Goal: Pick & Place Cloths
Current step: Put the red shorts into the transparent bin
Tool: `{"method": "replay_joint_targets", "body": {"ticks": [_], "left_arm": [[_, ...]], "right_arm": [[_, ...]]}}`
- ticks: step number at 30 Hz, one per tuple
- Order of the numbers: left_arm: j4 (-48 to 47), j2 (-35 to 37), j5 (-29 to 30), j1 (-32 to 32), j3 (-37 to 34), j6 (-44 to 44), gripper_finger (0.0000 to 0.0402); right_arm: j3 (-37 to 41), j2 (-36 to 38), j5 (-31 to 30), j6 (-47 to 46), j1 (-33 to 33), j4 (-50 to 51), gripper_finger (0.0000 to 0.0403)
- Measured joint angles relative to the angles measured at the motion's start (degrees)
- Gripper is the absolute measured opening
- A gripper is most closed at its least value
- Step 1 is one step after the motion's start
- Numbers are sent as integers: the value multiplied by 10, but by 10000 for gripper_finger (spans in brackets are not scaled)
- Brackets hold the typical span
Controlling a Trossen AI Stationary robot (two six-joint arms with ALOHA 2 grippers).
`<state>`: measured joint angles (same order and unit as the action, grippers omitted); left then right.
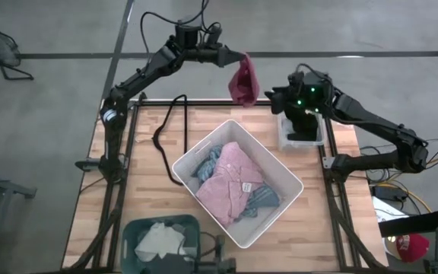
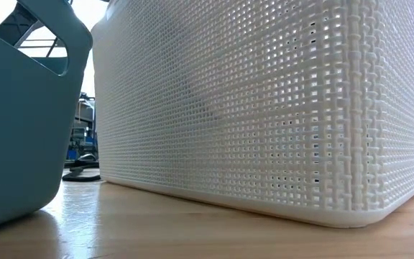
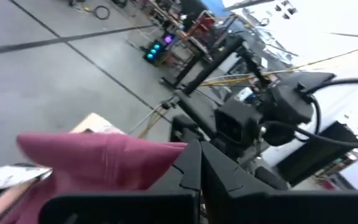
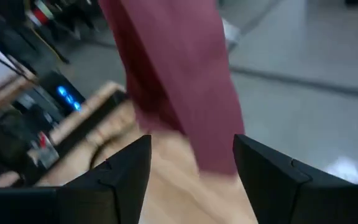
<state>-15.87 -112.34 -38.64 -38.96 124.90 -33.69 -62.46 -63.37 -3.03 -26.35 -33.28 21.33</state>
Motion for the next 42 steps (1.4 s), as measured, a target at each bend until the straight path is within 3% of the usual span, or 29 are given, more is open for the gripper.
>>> {"method": "replay_joint_targets", "body": {"ticks": [7,14,18,22,26,29,33,36,42], "left_arm": [[66,0,-1,30,0,-42,0],[94,0,-2,46,0,-84,0],[111,0,-14,51,-5,-100,0],[149,0,-27,56,-5,-123,1],[178,0,-28,64,-5,-130,5],[181,0,-28,68,-5,-130,5],[179,-2,-28,70,-5,-130,5],[183,-2,-28,70,-5,-125,9],[194,-2,-28,70,-4,-123,12]], "right_arm": [[0,-28,8,37,0,-101,259],[0,-57,75,48,0,-229,301],[0,-80,121,40,6,-312,308],[0,-98,125,25,15,-342,295],[-10,-109,129,-9,15,-340,266],[-31,-115,148,-20,15,-337,223],[-73,-115,162,-15,16,-296,124],[-114,-114,161,18,14,-210,34],[-221,-114,67,110,12,-15,11]]}}
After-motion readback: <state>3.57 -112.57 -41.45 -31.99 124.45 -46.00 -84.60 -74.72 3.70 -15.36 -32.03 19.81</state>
